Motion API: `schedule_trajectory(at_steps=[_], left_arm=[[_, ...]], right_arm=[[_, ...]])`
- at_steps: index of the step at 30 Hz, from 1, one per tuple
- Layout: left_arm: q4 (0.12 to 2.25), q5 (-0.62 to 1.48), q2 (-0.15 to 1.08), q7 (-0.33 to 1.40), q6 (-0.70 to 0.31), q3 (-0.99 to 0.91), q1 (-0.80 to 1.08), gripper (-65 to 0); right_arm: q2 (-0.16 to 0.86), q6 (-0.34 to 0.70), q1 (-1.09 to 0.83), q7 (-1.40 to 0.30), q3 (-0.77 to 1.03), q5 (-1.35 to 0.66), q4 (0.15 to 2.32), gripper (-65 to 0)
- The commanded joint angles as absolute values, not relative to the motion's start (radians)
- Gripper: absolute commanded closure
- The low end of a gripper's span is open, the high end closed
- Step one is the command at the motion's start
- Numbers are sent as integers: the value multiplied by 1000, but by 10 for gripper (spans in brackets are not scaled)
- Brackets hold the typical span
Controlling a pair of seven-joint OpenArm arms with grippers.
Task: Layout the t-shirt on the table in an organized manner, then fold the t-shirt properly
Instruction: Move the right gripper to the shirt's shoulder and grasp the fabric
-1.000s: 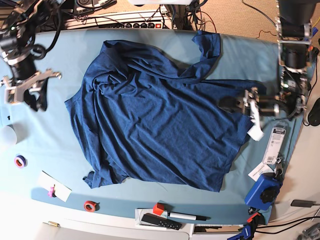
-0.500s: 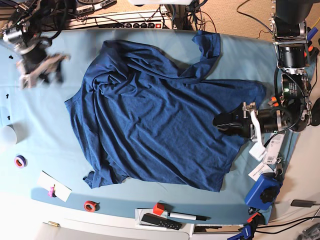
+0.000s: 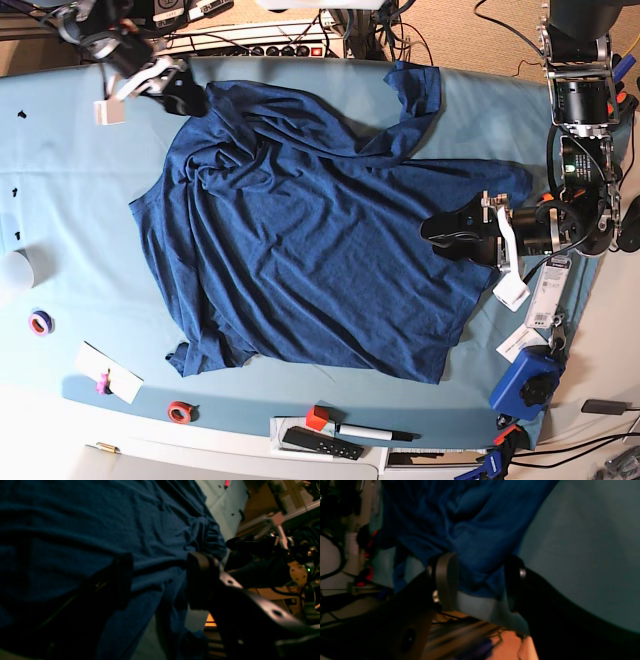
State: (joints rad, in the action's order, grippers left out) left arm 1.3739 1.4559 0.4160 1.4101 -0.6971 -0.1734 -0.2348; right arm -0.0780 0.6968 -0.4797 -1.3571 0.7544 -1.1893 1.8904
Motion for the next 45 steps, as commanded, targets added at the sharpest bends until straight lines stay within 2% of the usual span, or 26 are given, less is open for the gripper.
schedule_trajectory(at_steps=[1, 5, 10, 12, 18, 22, 26, 31, 37, 39, 40, 42, 43, 45], left_arm=[[1389, 1484, 429, 1396, -698, -179, -257, -350], [1389, 1484, 429, 1396, -698, -179, -257, -350], [1389, 1484, 429, 1396, -698, -179, -257, -350], [1389, 1484, 426, 1396, -698, -179, -257, -350], [1389, 1484, 399, 1396, -698, -179, -253, -350], [1389, 1484, 399, 1396, -698, -179, -237, -350], [1389, 1484, 399, 1396, -698, -179, -232, -350], [1389, 1484, 399, 1396, -698, -179, -233, -350], [1389, 1484, 399, 1396, -698, -179, -232, -350], [1389, 1484, 399, 1396, -698, -179, -233, -350], [1389, 1484, 399, 1396, -698, -179, -233, -350], [1389, 1484, 399, 1396, -698, -179, -233, -350], [1389, 1484, 399, 1396, -698, -179, -233, -350], [1389, 1484, 399, 1396, -698, -179, -232, -350]], right_arm=[[-78, 698, -479, -1346, 758, -1219, 1921, -295], [-86, 698, -479, -1361, 759, -1158, 2066, -295], [-86, 698, -479, -1311, 749, -897, 2355, -295], [-86, 698, -484, -1275, 705, -799, 2356, -295], [-86, 698, -485, -1110, 361, -356, 2356, -295], [-71, 583, -485, -1019, 132, -67, 2356, -295], [-18, 459, -484, -968, -21, 138, 2331, -295], [6, 372, -463, -961, -88, 181, 2162, -295], [6, 369, -409, -964, -97, 181, 2065, -294], [6, 369, -401, -973, -97, 181, 2056, -257], [6, 369, -399, -979, -97, 182, 2056, -197], [6, 369, -399, -999, -97, 191, 2056, -36], [6, 364, -399, -1007, -97, 205, 2056, 0], [6, 324, -399, -1021, -97, 246, 2059, 0]])
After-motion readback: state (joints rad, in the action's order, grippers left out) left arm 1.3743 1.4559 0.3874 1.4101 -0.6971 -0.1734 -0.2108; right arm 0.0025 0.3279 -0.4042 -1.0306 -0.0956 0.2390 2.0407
